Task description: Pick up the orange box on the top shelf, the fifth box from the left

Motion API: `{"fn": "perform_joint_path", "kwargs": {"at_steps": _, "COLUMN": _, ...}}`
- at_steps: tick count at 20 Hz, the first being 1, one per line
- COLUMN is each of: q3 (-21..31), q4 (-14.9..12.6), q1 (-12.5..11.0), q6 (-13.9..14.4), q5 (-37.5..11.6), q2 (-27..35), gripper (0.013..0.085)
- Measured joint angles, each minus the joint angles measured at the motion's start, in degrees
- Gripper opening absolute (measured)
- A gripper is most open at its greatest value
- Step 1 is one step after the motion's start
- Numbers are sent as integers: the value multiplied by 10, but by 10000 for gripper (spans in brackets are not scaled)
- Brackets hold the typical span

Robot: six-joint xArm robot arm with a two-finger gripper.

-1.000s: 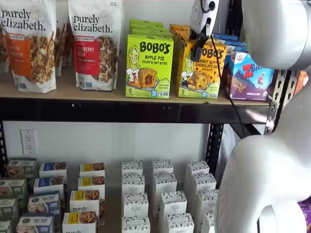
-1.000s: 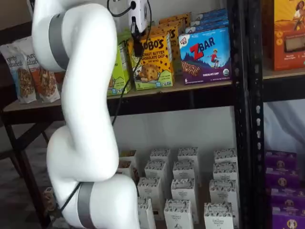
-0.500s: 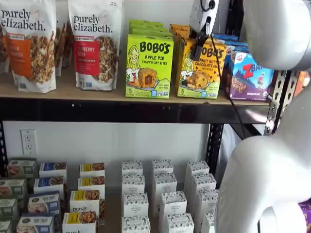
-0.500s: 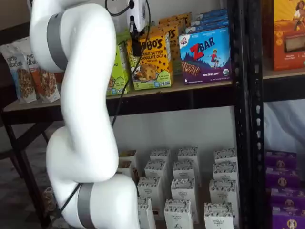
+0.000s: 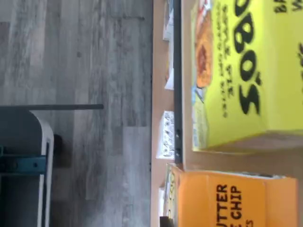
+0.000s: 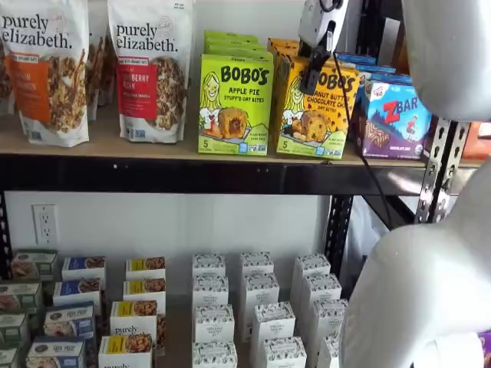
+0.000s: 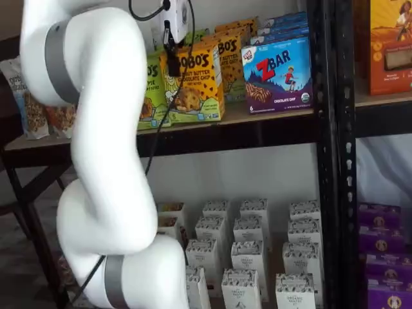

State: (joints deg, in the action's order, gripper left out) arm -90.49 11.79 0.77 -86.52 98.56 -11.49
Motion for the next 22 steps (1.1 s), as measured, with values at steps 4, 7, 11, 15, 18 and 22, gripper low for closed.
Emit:
{"fn": "perform_joint_path", "kwargs": {"at_steps": 4, "q3": 32, "q4": 9, "q1": 0, "q6": 4, "q5": 5, "q2": -40, "gripper": 210}}
{"fn": "perform_joint_path", "kwargs": {"at_steps": 7, "q3": 59, "q4": 13, "q1": -5, "q6": 2, "q5": 11, "q2": -77, "gripper": 210}}
{"fn": "perform_joint_path", "kwargs": {"at_steps": 11, "q3": 86, "q4": 13, "q1": -16, "q6": -6, "q5": 20, "q2": -116, "gripper": 210}}
{"fn": "perform_joint_path", "kwargs": {"at_steps": 15, "q3": 105, "q4": 15, "q1": -30, "q6": -17, "q5": 38, "q2": -149, "gripper": 210}}
{"fn": "perform_joint_path", "kwargs": {"at_steps": 18, "q3": 121, "q4": 15, "q1": -36, "q6": -20, "q5": 47, "q2": -176, "gripper": 210}}
{"fn": "perform_joint_path", "kwargs": {"at_steps": 22, "q3": 147, "q4": 14, "q1": -36, "q6": -19, "q5": 54, "q2": -213, "gripper": 210}}
